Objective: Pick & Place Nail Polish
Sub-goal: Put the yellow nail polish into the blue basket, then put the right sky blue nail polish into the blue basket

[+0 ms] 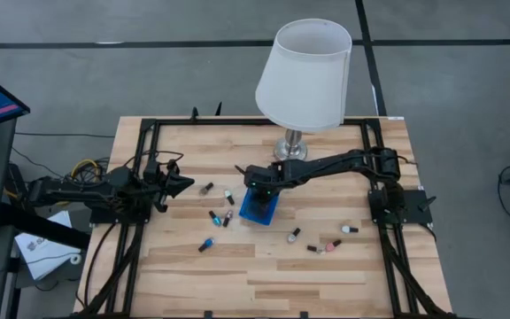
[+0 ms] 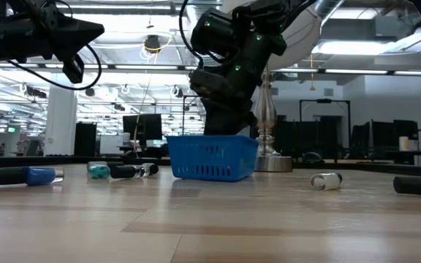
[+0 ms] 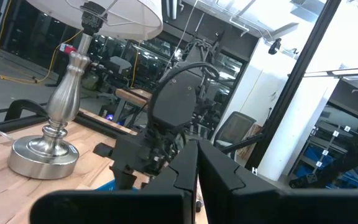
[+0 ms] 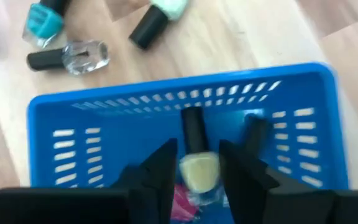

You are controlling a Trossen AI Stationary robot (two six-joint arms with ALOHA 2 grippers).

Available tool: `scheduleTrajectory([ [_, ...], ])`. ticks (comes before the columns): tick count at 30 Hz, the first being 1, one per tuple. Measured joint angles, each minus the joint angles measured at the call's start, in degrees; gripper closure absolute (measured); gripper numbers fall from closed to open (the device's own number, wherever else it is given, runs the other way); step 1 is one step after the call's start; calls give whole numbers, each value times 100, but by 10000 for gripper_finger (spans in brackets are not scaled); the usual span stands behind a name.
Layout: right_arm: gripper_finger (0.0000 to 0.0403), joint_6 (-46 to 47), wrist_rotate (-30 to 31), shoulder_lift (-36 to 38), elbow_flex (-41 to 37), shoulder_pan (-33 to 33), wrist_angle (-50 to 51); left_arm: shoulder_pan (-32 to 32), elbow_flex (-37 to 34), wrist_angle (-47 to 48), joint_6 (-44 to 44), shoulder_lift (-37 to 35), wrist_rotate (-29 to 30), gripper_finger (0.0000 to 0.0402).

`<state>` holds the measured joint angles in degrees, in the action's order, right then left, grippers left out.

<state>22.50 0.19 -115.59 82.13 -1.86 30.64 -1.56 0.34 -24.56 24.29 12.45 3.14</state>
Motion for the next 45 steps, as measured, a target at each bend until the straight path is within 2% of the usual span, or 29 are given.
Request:
scheduleTrajectory([
  [5, 234, 0, -88, 83, 157, 16, 226, -2, 0, -2, 0, 0, 0, 394],
  [9, 197, 0, -173, 543, 414, 3, 809, -2, 0, 0, 0, 0, 0, 394],
  [13, 185, 236, -117, 1170, 399, 77, 1790, 0, 0, 2, 0, 28, 1, 394],
  [18, 191, 496, 406, 1843, 302, 274, 3361, 0, 0, -31, 0, 97, 4, 394],
  [22, 193, 908, 449, 2409, -331, 525, 3629, -2, 0, -17, 0, 107, 2, 394],
  [28, 190, 1556, 423, 3426, -1758, 1110, 3695, -2, 0, -37, 0, 111, 2, 394],
  [32, 192, 1611, 286, 3933, -2580, 1508, 3674, -2, 0, -44, 0, 131, 2, 394],
  [39, 188, 1761, -130, 4224, -3671, 1945, 3341, -1, 0, -46, 0, 133, 2, 394],
  [45, 189, 2009, -428, 4225, -4214, 2173, 2889, 0, 0, -44, 0, 133, 2, 394],
])
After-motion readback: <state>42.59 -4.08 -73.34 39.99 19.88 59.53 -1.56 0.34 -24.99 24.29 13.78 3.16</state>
